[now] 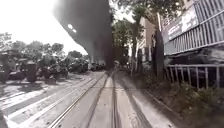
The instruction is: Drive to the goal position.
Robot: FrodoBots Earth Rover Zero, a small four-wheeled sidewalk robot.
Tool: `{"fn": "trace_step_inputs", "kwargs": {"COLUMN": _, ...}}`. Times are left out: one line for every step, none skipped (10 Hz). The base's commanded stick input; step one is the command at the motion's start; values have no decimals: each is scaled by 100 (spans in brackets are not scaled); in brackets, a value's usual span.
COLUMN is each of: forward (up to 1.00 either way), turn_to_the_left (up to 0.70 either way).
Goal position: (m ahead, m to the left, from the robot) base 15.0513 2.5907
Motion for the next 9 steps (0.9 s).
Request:
{"fn": "trace_step_inputs", "kwargs": {"forward": 45, "turn_to_the_left": 0}}
{"fn": "trace_step_inputs", "kwargs": {"forward": 45, "turn_to_the_left": 0}}
{"fn": "trace_step_inputs", "kwargs": {"forward": 45, "turn_to_the_left": 0}}
{"fn": "trace_step_inputs", "kwargs": {"forward": 45, "turn_to_the_left": 0}}
{"fn": "trace_step_inputs", "kwargs": {"forward": 45, "turn_to_the_left": 0}}
{"fn": "trace_step_inputs", "kwargs": {"forward": 45, "turn_to_the_left": 0}}
{"fn": "trace_step_inputs", "kwargs": {"forward": 45, "turn_to_the_left": 0}}
{"fn": "trace_step_inputs", "kwargs": {"forward": 45, "turn_to_the_left": 0}}
{"fn": "trace_step_inputs", "kwargs": {"forward": 45, "turn_to_the_left": 0}}
